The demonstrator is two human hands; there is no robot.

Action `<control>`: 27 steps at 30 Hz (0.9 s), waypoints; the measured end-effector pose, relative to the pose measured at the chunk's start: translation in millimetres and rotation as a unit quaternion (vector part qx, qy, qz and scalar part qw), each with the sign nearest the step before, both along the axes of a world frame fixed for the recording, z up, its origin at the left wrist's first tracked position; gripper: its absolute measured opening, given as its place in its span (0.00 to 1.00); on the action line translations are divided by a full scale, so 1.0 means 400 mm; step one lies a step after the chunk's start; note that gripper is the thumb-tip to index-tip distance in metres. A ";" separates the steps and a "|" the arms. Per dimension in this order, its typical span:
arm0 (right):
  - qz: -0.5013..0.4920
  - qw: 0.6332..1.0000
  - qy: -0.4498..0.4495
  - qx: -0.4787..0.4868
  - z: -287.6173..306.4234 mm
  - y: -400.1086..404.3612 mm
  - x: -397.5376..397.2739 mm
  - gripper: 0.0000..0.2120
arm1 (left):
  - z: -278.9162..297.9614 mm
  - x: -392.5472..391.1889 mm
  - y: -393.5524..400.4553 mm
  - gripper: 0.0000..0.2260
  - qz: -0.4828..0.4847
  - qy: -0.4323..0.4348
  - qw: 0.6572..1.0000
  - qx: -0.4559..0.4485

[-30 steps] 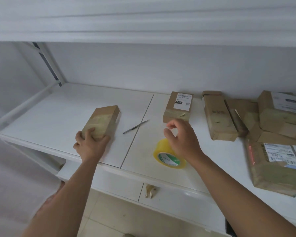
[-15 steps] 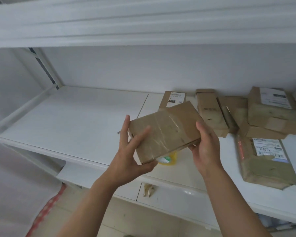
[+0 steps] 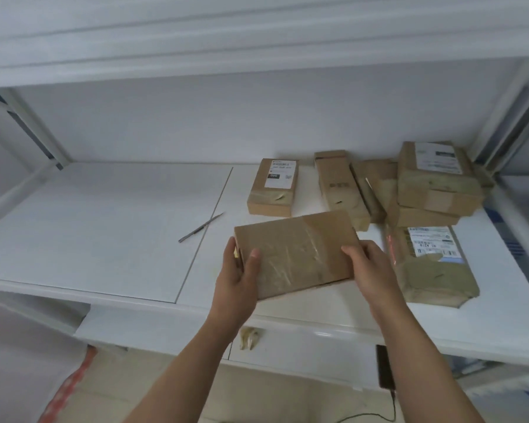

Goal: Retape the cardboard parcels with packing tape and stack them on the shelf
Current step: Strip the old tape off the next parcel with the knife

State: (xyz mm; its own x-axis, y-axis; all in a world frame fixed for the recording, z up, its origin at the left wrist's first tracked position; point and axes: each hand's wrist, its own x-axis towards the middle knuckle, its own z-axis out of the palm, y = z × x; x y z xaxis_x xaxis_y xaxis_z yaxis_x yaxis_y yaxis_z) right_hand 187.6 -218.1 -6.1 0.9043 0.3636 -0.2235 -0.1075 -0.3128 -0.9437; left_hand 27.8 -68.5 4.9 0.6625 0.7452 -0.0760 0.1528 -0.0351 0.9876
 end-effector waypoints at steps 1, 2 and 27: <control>0.006 0.999 -0.025 -0.044 0.009 -0.010 0.014 0.14 | -0.010 0.008 -0.025 0.15 -0.005 0.007 1.000 0.011; 0.009 0.991 -0.079 -0.106 0.017 -0.020 0.027 0.19 | -0.025 0.017 -0.047 0.16 -0.007 -0.001 1.000 0.012; 0.117 0.840 -0.510 -0.143 0.160 0.159 -0.145 0.39 | 0.125 0.017 -0.044 0.18 -0.098 -0.038 0.994 -0.018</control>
